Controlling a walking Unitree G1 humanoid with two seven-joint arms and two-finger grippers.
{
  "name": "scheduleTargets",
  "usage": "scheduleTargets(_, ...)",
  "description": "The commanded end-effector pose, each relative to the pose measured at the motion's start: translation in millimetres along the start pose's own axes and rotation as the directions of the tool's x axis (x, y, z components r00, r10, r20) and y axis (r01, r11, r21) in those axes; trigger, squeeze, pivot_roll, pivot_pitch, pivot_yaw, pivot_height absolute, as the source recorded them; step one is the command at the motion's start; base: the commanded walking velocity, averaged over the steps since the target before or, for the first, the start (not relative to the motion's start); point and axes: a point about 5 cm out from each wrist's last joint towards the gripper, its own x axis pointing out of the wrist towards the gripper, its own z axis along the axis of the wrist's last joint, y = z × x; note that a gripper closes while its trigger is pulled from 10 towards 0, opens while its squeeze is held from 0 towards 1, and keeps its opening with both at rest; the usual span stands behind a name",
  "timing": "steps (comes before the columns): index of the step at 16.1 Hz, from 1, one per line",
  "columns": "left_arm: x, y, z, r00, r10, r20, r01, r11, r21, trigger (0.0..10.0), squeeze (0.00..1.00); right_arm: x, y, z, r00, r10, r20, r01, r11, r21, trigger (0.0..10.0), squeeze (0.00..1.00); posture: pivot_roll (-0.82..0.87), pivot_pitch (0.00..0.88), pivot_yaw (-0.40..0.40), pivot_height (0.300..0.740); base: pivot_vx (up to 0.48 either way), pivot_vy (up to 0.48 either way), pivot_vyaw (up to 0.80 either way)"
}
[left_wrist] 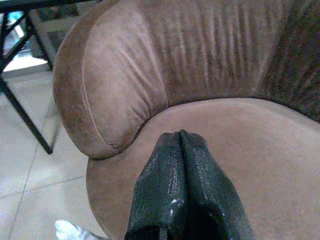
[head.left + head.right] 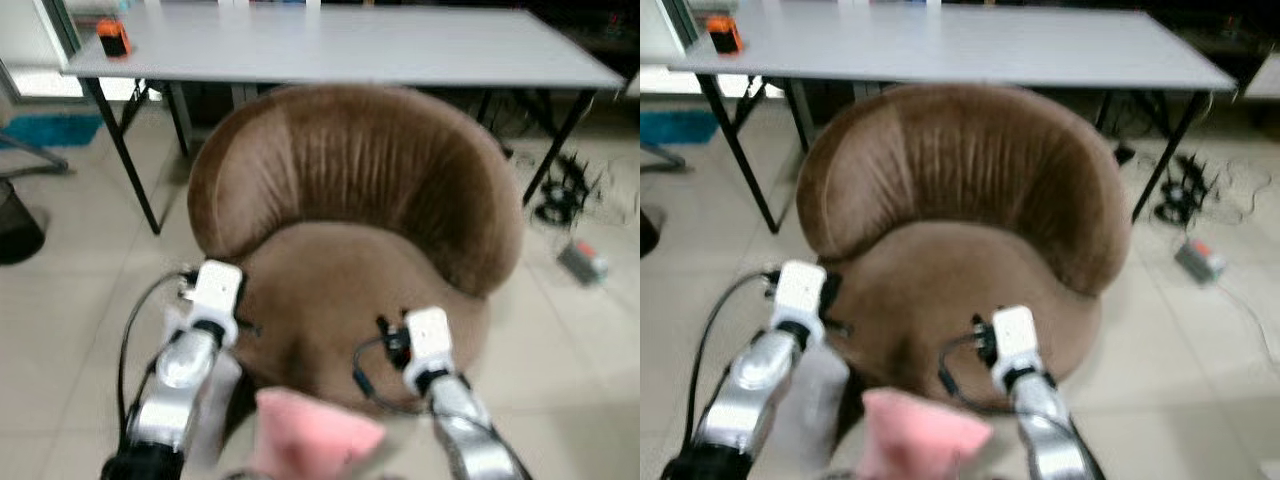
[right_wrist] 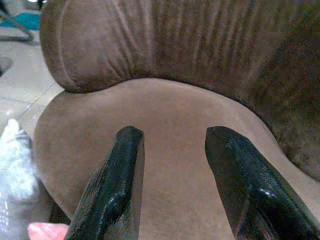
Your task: Move the pillow to the sofa from floor
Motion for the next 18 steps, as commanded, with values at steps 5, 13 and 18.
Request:
scheduleTargets(5, -2.2, -30.5, 0, 0.981, -0.191, -0.012, 0.19, 0.978, -0.084, 10.0, 0.0, 11.0, -11.8, 12, 0.994, 0.106, -0.003, -0.106, 0.992, -0.075, 10.0, 0.0, 0.11, 0.045, -0.035, 0.74, 0.064, -0.139, 0.0)
scheduleTargets(13, -11.1, -31.2, 10, 0.995, -0.083, 0.063, 0.089, 0.992, -0.091, 10.0, 0.0, 25.4, -37.9, 9, 0.995, 0.054, -0.089, -0.065, 0.99, -0.124, 10.0, 0.0, 0.18, 0.052, -0.088, 0.74, 0.0, 0.0, 0.0)
scheduleTargets(18, -2.6, -10.2, 7, 1.0, 0.003, 0.031, 0.0, 0.994, -0.106, 10.0, 0.0, 33.3, -35.2, 23, 1.0, -0.03, 0.007, 0.03, 0.995, -0.094, 10.0, 0.0, 0.15, 0.031, -0.057, 0.735, 0.0, 0.0, 0.0)
